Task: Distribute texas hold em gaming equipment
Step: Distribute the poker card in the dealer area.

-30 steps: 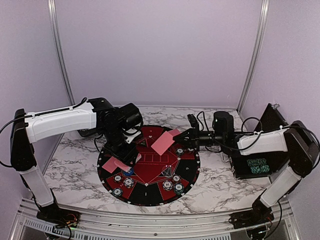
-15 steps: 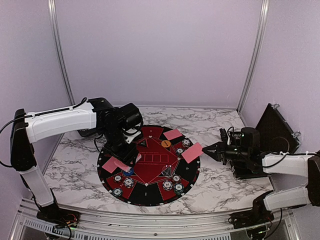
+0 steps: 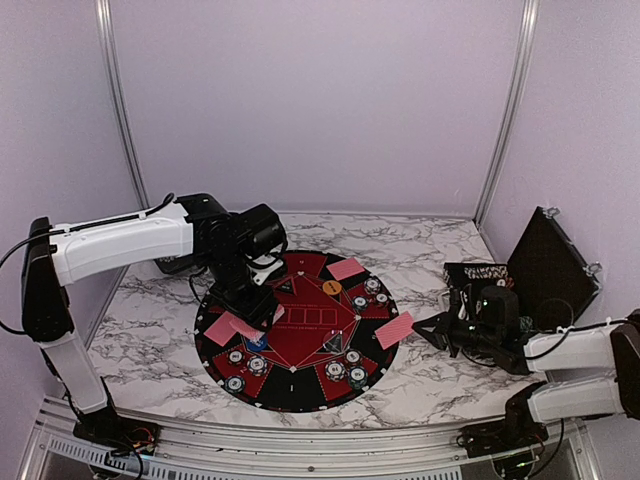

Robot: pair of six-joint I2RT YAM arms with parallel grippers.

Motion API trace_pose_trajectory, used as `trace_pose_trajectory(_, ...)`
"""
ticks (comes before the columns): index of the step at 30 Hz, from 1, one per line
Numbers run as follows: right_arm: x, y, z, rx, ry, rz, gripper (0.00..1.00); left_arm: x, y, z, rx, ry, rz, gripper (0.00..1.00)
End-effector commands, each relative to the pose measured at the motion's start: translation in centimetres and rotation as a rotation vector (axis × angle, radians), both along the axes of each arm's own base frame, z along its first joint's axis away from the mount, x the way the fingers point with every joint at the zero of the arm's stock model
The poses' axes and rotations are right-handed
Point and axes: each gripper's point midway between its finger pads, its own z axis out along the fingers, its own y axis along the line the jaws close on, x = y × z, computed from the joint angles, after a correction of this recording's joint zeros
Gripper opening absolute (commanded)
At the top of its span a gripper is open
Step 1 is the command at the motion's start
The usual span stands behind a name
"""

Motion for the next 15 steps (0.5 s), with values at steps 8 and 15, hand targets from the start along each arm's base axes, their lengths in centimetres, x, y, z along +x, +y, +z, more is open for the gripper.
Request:
trace_pose_trajectory(8,0.7,1.1,0.6,0.041,-0.088,-0.107,0.00,0.1,0.0,0.5,0.008,-0.008,-0.012,0.53)
trace_pose_trajectory(15,0.4,2.7,-0.8,0.048,-0.057,-0.070,0.00,0.1,-0.1,0.5,0.008,-0.007,-0.012,0.53)
